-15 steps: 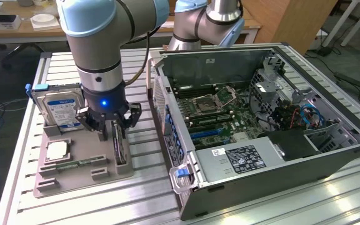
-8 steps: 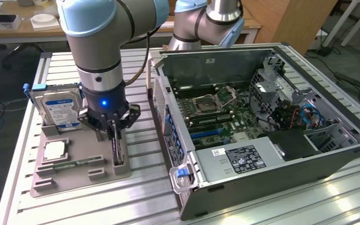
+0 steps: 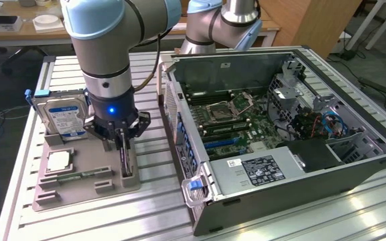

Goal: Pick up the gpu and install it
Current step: 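Pick up the gpu and move the gpu toward the slot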

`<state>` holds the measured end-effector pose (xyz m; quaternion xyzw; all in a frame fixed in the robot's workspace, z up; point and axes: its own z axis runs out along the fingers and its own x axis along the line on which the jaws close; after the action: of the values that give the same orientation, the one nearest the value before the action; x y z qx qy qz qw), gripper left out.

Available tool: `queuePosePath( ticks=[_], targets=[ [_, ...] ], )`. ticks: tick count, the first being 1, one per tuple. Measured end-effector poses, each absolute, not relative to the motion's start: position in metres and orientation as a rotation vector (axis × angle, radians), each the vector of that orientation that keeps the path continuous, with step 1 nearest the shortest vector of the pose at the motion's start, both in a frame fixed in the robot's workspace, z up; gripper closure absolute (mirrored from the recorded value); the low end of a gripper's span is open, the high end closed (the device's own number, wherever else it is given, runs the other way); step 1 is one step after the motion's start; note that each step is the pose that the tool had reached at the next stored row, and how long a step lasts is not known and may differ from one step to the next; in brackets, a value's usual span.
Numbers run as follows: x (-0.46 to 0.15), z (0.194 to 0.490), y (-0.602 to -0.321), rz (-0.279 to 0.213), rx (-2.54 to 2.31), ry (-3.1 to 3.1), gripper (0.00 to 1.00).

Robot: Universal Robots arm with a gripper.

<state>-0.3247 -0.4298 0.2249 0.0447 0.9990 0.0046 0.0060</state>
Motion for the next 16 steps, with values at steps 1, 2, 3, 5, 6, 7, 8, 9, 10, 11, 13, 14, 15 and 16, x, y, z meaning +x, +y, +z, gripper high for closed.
queuePosePath(
  ticks=[1,2,3,5,6,7,8,9,10,11,13,14,15,16],
  targets=[
    [-0.3247,0.2249,-0.4298,0.015,0.14,3.126,0.73],
    [-0.3247,0.2249,-0.4298,0.015,0.14,3.127,0.73],
    [-0.3247,0.2249,-0.4298,0.015,0.14,3.126,0.73],
    [-0.3246,0.2248,-0.4298,0.015,0.14,3.126,0.73],
    [-0.3241,0.2247,-0.4298,0.015,0.14,3.126,0.73],
    [-0.323,0.2247,-0.4297,0.014,0.14,3.127,0.73],
    [-0.3214,0.2246,-0.4298,0.014,0.14,3.127,0.73],
    [-0.3206,0.2246,-0.4298,0.014,0.14,3.126,0.73],
    [-0.3206,0.2245,-0.4298,0.014,0.14,3.126,0.73],
    [-0.3206,0.2245,-0.4298,0.014,0.14,3.126,0.73],
    [-0.3206,0.2245,-0.4298,0.014,0.14,3.126,0.73],
    [-0.3206,0.2245,-0.4298,0.015,0.14,3.126,0.73],
    [-0.3206,0.2245,-0.4298,0.014,0.14,3.126,0.73],
    [-0.3206,0.2245,-0.4298,0.015,0.14,3.126,0.73]
  ],
)
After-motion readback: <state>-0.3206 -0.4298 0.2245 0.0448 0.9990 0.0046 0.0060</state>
